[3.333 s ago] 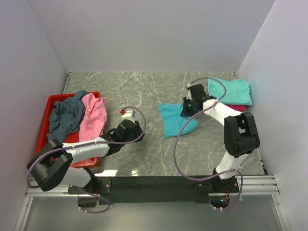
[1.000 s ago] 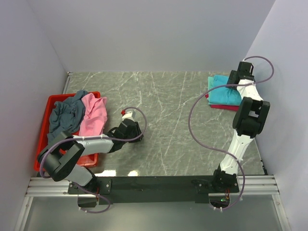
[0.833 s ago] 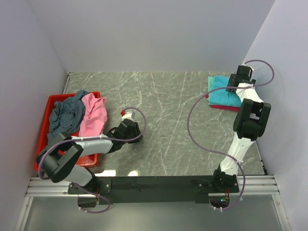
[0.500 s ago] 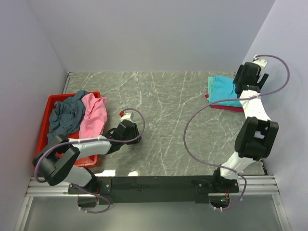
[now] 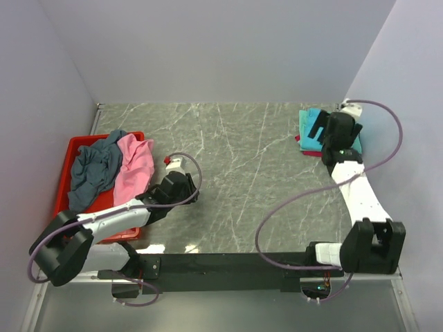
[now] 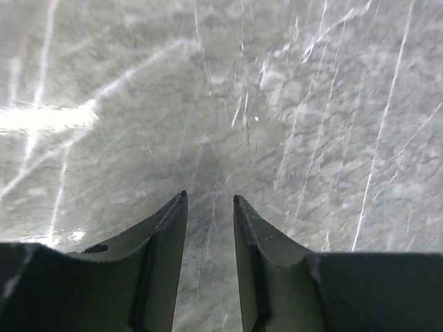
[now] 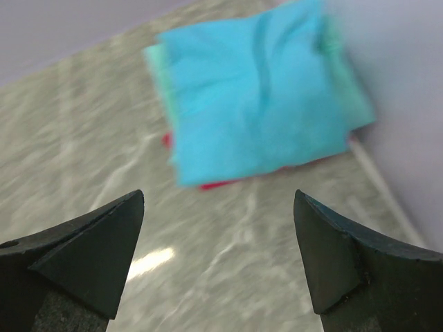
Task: Fold and stack the t-shirts
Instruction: Neatly place the folded tshirt to the corner
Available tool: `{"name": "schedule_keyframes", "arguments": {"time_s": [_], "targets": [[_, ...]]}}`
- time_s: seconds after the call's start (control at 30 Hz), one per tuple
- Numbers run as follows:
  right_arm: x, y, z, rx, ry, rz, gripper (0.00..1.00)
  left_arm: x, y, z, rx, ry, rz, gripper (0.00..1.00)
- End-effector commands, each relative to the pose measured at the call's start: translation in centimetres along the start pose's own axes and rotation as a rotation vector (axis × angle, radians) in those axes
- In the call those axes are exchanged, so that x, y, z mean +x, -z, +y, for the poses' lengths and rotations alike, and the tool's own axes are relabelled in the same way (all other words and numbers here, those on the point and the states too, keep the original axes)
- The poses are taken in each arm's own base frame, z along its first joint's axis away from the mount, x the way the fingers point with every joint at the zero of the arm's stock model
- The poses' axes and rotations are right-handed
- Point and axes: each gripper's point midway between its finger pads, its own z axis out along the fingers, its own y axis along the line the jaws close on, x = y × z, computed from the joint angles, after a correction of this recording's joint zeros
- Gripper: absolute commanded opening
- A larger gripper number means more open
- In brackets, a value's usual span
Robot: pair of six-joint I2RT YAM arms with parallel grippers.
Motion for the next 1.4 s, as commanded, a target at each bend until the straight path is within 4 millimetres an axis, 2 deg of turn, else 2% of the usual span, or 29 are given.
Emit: {"name": "schedule_keyframes", "arguments": {"time_s": [0.0, 0.03, 0.07, 0.1, 0.13, 0.2, 0.23, 0.3, 0.33, 0.43, 0.5, 0.57, 0.73, 0.9, 0.93, 0.97, 1.17, 1.37], "targets": [[1.4, 4.2, 5.4, -0.224, -0.044, 0.005, 0.95, -2.5, 1.2, -0.5, -0.005, -0.009, -0.079, 0.39], [2.3, 5.1, 7.0, -0.293, -0.049, 0.021, 0.95, -2.8, 1.4, -0.5, -0.006, -0.010, -0.086, 0.39], [4.2, 5.7, 7.8, -0.330, -0.034, 0.050, 0.95, -3.1, 1.6, -0.5, -0.008, -0.008, -0.092, 0.39], [5.1, 7.3, 10.0, -0.407, -0.015, 0.058, 0.95, -3.7, 2.0, -0.7, 0.000, -0.003, -0.113, 0.39], [6.6, 7.9, 10.7, -0.436, -0.020, 0.092, 0.95, -4.0, 2.2, -0.9, 0.004, 0.000, -0.125, 0.39], [8.4, 9.6, 12.9, -0.538, -0.014, 0.140, 0.95, -4.3, 3.0, -0.7, -0.002, -0.001, -0.133, 0.40], [10.2, 11.0, 14.3, -0.589, -0.005, 0.181, 0.95, -4.6, 3.2, -0.7, -0.001, 0.001, -0.141, 0.39], [12.0, 12.5, 15.8, -0.655, 0.001, 0.227, 0.95, -5.1, 3.9, -0.7, 0.001, 0.009, -0.159, 0.39], [13.7, 14.0, 16.8, -0.704, 0.033, 0.260, 0.95, -5.4, 4.2, -0.6, -0.003, 0.011, -0.171, 0.39], [16.8, 16.4, 17.9, -0.760, 0.090, 0.322, 0.94, -6.1, 5.1, -0.6, -0.005, 0.019, -0.195, 0.35], [18.1, 17.4, 18.1, -0.782, 0.106, 0.348, 0.94, -6.4, 5.7, -0.6, 0.004, 0.022, -0.210, 0.27], [19.7, 18.2, 18.0, -0.794, 0.126, 0.377, 0.94, -6.6, 6.1, -0.7, 0.016, 0.020, -0.219, 0.26], [20.6, 19.1, 17.4, -0.804, 0.122, 0.388, 0.94, -7.0, 7.1, -0.5, 0.023, 0.030, -0.246, 0.33], [19.6, 19.5, 17.3, -0.811, 0.117, 0.356, 0.95, -7.3, 7.8, -0.3, 0.018, 0.036, -0.254, 0.39], [19.4, 19.5, 17.4, -0.812, 0.115, 0.351, 0.95, -7.3, 7.9, -0.3, 0.021, 0.038, -0.257, 0.41], [19.2, 19.6, 17.4, -0.816, 0.114, 0.344, 0.95, -7.3, 8.0, -0.2, 0.023, 0.036, -0.261, 0.48], [19.1, 19.6, 17.4, -0.814, 0.133, 0.348, 0.95, -7.7, 8.9, 0.2, 0.023, 0.044, -0.293, 0.62], [19.3, 19.6, 17.9, -0.826, 0.135, 0.357, 0.95, -7.6, 9.0, 0.2, 0.023, 0.044, -0.285, 0.64]]}}
